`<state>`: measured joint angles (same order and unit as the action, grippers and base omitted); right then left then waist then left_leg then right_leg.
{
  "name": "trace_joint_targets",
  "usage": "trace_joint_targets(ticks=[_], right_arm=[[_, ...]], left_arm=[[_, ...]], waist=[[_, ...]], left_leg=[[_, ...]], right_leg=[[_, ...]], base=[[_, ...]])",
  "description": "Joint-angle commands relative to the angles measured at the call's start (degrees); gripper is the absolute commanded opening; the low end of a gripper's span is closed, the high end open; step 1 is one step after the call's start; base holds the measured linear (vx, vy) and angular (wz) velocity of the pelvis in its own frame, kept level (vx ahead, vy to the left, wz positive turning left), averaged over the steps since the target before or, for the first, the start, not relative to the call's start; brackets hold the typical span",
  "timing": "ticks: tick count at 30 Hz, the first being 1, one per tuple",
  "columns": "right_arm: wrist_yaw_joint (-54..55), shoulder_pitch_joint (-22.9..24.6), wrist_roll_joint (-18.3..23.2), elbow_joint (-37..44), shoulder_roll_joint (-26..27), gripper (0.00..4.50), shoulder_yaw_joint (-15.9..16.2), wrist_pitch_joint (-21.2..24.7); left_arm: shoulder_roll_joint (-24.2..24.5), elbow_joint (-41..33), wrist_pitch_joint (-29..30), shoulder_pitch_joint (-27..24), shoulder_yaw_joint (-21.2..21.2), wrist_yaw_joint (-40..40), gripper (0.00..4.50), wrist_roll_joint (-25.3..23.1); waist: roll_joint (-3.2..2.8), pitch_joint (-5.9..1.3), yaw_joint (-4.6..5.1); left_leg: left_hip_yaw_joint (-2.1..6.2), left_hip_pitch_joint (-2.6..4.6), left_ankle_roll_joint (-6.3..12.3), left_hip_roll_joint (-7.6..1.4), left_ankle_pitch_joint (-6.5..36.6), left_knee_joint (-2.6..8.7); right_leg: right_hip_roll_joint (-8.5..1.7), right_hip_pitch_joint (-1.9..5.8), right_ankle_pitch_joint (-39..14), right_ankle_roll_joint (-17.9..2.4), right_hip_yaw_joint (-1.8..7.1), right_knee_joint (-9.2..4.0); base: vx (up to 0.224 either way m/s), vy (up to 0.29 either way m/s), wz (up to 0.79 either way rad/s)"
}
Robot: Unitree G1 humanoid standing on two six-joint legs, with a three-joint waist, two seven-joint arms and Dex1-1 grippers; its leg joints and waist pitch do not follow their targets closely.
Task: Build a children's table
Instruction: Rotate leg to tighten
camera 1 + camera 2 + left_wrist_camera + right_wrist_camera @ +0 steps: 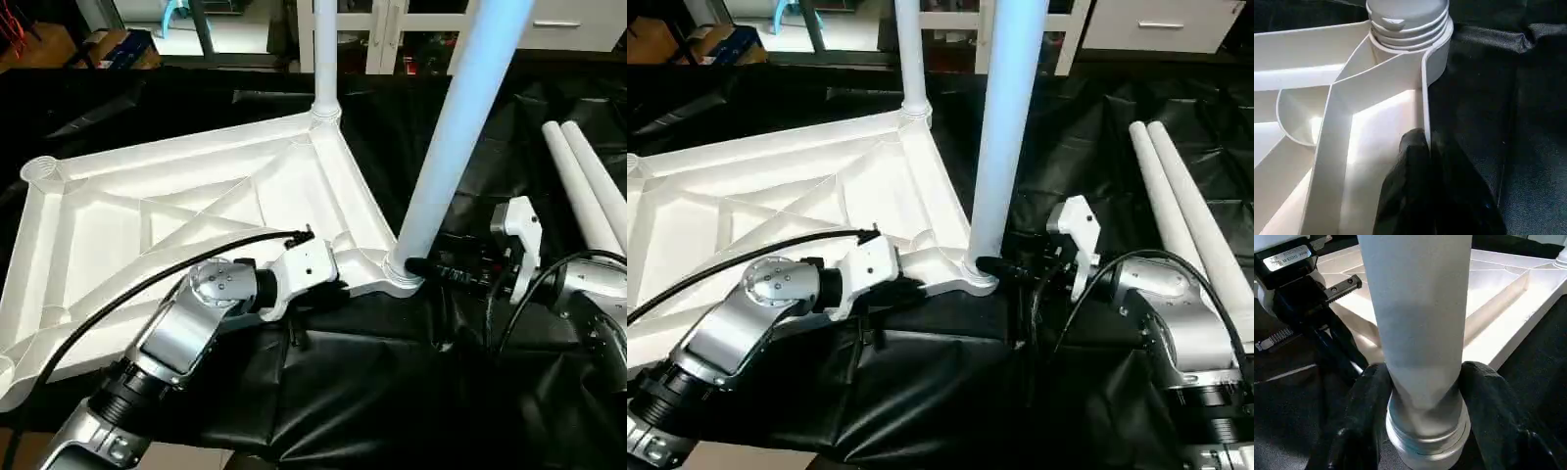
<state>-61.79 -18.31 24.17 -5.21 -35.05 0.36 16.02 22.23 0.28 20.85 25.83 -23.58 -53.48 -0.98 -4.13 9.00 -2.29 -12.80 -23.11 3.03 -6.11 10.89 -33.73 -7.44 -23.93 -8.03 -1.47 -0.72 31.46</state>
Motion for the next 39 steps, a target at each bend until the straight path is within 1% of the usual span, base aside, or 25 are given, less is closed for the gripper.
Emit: trace_joint_targets(ticks=[1,7,11,14,15,17,18,19,20,21,22,23,25,26,27,28,29,30,32,34,35,36,37,38,39], right_arm=[[-0.4,-0.6,0.4,-0.2,-0.1,1.99,-0.4,-0.4],[-0.2,0.0,0.7,-0.5,0.6,1.91,-1.1,-0.4],[4.0,-0.2,-0.7,-1.8,2.7,1.91,-1.3,-0.7],[16.6,0.0,-5.0,-4.6,8.7,1.91,-0.7,0.7],[20.0,0.1,-5.6,-5.2,10.6,1.91,-1.0,1.3],[29.4,-0.3,-6.4,-7.0,16.1,1.91,-2.4,2.7],[30.9,-0.5,-6.5,-7.5,17.0,1.91,-2.7,2.8],[34.7,-1.0,-6.7,-8.6,19.3,1.91,-3.4,3.1],[34.7,-1.0,-6.7,-8.6,19.3,1.91,-3.4,3.1],[41.7,-2.2,-7.9,-11.1,22.7,1.91,-4.9,2.3],[50.9,-4.5,-8.4,-15.3,27.2,1.91,-7.7,-0.9],[50.9,-4.5,-8.4,-15.3,27.2,1.91,-7.7,-0.9],[54.9,-5.6,-8.6,-17.2,29.0,1.91,-9.0,-2.7],[58.3,-7.0,-9.6,-19.3,30.7,1.91,-9.5,-5.0],[59.2,-8.7,-10.1,-21.1,32.1,1.91,-9.5,-7.2],[58.5,-9.9,-10.8,-22.1,32.6,1.91,-8.6,-7.7],[54.1,-10.6,-11.3,-21.6,32.0,1.91,-6.9,-9.1],[54.1,-10.6,-11.3,-21.6,32.0,1.91,-6.9,-9.1],[50.0,-10.7,-11.6,-20.7,31.1,1.91,-5.3,-10.3],[43.1,-9.7,-11.9,-17.2,28.1,1.91,-3.0,-12.3],[39.8,-9.0,-11.9,-15.1,26.4,2.47,-2.1,-12.9],[35.9,-7.9,-11.8,-11.2,22.9,2.61,-1.0,-12.6],[34.5,-7.4,-11.5,-9.5,21.5,2.6,-0.7,-11.6],[33.9,-7.3,-11.2,-9.0,21.0,2.63,-0.7,-11.4],[32.5,-6.8,-10.8,-7.3,19.6,2.73,-0.5,-10.8]], left_arm=[[0.7,-0.3,0.2,-1.3,-2.7,-2.0,0.0,-0.5],[0.4,-0.5,0.5,-1.6,-3.2,-1.9,0.0,-0.6],[-0.7,-0.4,2.2,-1.1,-3.8,-0.8,0.0,-1.1],[-5.0,0.8,6.8,0.8,-4.6,3.3,0.0,-2.2],[-6.2,1.2,7.8,1.3,-4.7,4.4,0.0,-2.6],[-9.9,2.9,10.4,3.2,-4.5,7.8,0.0,-3.1],[-10.6,3.3,10.8,3.6,-4.4,8.4,0.0,-3.2],[-12.4,4.1,11.8,4.6,-4.1,9.9,0.0,-3.3],[-12.4,4.1,11.8,4.6,-4.1,9.9,0.0,-3.3],[-15.1,5.3,13.8,6.0,-3.7,12.1,0.0,-3.3],[-18.8,6.8,15.6,7.7,-2.8,15.1,0.0,-3.2],[-18.8,6.8,15.6,7.7,-2.8,15.1,0.0,-3.2],[-20.3,7.4,16.3,8.3,-2.4,16.4,0.0,-3.2],[-22.0,7.9,16.9,9.0,-1.9,17.9,0.0,-3.3],[-23.0,8.3,17.1,9.5,-1.6,18.7,0.0,-3.6],[-23.5,8.7,17.2,9.9,-1.1,19.3,0.0,-4.0],[-22.9,8.7,17.0,10.0,-0.6,19.4,0.0,-4.3],[-22.9,8.7,17.0,10.0,-0.6,19.4,0.0,-4.3],[-22.1,8.6,16.9,10.0,-0.3,19.4,0.0,-4.5],[-19.9,8.0,16.2,9.2,0.2,18.6,0.0,-4.6],[-18.8,7.7,16.2,8.7,0.5,18.3,0.0,-4.7],[-17.1,7.1,15.6,7.8,0.9,17.6,0.0,-4.8],[-16.4,6.8,15.4,7.4,1.1,17.2,0.0,-4.7],[-16.2,6.7,15.4,7.2,1.3,17.1,0.0,-4.7],[-15.7,6.4,15.3,6.8,1.5,16.8,0.0,-4.7]], waist=[[1.06,-4.88,-0.03],[1.03,-5.01,-0.05],[1.04,-4.82,0.06],[1.19,-4.57,0.38],[1.0,-4.22,0.59],[1.23,-4.24,0.94],[1.29,-4.13,1.16],[0.95,-4.08,1.27],[1.04,-3.99,1.53],[1.1,-3.93,2.13],[0.67,-3.88,2.22],[0.79,-3.81,2.66],[0.93,-3.83,3.11],[0.61,-3.84,3.16],[0.25,-3.65,3.39],[0.37,-3.72,3.55],[0.76,-3.66,3.78],[0.9,-3.6,3.71],[0.86,-3.62,3.64],[1.2,-3.99,3.45],[1.24,-4.24,3.13],[1.3,-4.65,2.68],[1.32,-4.73,2.53],[1.44,-5.0,2.17],[1.3,-4.94,1.99]], left_leg=[[3.24,2.35,7.76,-6.37,6.2,4.57],[3.23,2.29,8.06,-6.35,5.8,4.43],[3.22,2.15,7.38,-6.39,7.7,4.58],[3.22,2.27,5.0,-6.41,12.0,5.01],[3.24,2.31,3.21,-6.33,14.5,5.26],[3.83,1.95,0.65,-6.16,18.4,5.52],[3.93,2.18,-0.9,-6.08,20.8,5.73],[3.98,2.32,-1.54,-6.0,21.9,5.71],[4.01,2.37,-2.21,-5.95,23.0,5.81],[4.27,2.13,-3.47,-5.83,25.5,6.1],[4.3,2.22,-3.85,-5.75,26.7,6.09],[4.36,2.53,-4.88,-5.56,29.2,6.0],[4.77,2.13,-5.07,-5.5,30.7,6.26],[4.95,2.08,-5.12,-5.68,31.3,6.44],[4.97,2.22,-5.49,-5.59,32.6,6.57],[4.89,2.34,-5.65,-5.56,33.3,6.54],[4.96,2.19,-5.32,-5.47,33.7,6.53],[4.98,2.04,-4.58,-5.49,33.4,6.51],[4.81,2.04,-3.87,-5.54,32.4,6.45],[4.7,1.64,-2.54,-5.64,29.0,6.29],[4.39,1.55,-1.07,-5.76,25.1,6.13],[4.03,1.58,0.9,-5.84,20.0,5.78],[3.8,1.56,2.18,-5.77,17.8,5.55],[3.44,1.66,4.65,-5.88,13.7,5.18],[2.97,1.89,6.47,-5.78,12.1,4.94]], right_leg=[[-1.77,2.12,-5.4,-15.2,0.85,-1.2],[-1.78,2.2,-5.3,-15.4,0.82,-1.15],[-1.88,2.1,-7.8,-15.2,0.94,-1.41],[-1.78,1.82,-13.6,-14.0,1.06,-2.01],[-1.71,1.37,-17.5,-12.9,1.12,-2.4],[-1.98,1.67,-23.0,-10.7,0.96,-2.65],[-1.82,1.23,-25.7,-9.2,0.91,-3.03],[-1.85,0.89,-26.3,-8.9,0.98,-3.04],[-1.67,0.73,-27.0,-8.4,0.93,-3.26],[-1.45,0.83,-27.1,-7.4,0.71,-3.21],[-1.54,0.48,-27.6,-7.2,0.73,-3.27],[-1.45,0.06,-29.5,-6.6,0.53,-3.72],[-1.46,0.56,-30.1,-5.3,0.19,-3.8],[-1.5,0.6,-28.9,-5.2,0.11,-3.87],[-1.22,0.32,-27.5,-5.3,0.02,-3.96],[-1.1,0.19,-27.0,-5.5,-0.01,-3.98],[-1.16,0.44,-26.3,-5.6,-0.07,-3.96],[-1.36,0.61,-26.6,-5.4,-0.01,-3.96],[-1.42,0.52,-25.8,-5.6,0.17,-4.06],[-1.61,1.06,-22.4,-6.4,0.36,-3.71],[-1.57,1.19,-17.5,-7.8,0.56,-3.46],[-1.56,1.4,-11.5,-9.5,0.69,-3.0],[-1.51,1.46,-8.9,-10.4,0.68,-2.79],[-1.63,1.55,-5.7,-11.8,0.76,-2.51],[-1.37,0.99,-6.3,-12.5,0.73,-2.75]], base=[[0.0,0.0,0.0],[0.0,0.0,0.0],[0.0,0.0,0.0],[0.0,0.0,0.0],[0.0,0.0,0.0],[-0.026,0.002,-0.04],[0.0,0.0,0.0],[0.0,0.0,0.0],[0.0,0.0,0.0],[0.0,0.0,0.0],[0.0,0.0,0.0],[0.0,0.0,0.0],[0.0,0.0,0.0],[0.0,0.0,0.0],[0.0,0.0,0.0],[0.0,0.0,0.0],[0.0,0.0,0.0],[0.0,0.0,0.0],[0.0,0.0,0.0],[0.0,0.0,0.0],[0.0,0.0,0.0],[0.0,0.0,0.0],[0.0,0.0,0.0],[0.052,-0.017,0.11],[0.059,-0.022,0.12]])
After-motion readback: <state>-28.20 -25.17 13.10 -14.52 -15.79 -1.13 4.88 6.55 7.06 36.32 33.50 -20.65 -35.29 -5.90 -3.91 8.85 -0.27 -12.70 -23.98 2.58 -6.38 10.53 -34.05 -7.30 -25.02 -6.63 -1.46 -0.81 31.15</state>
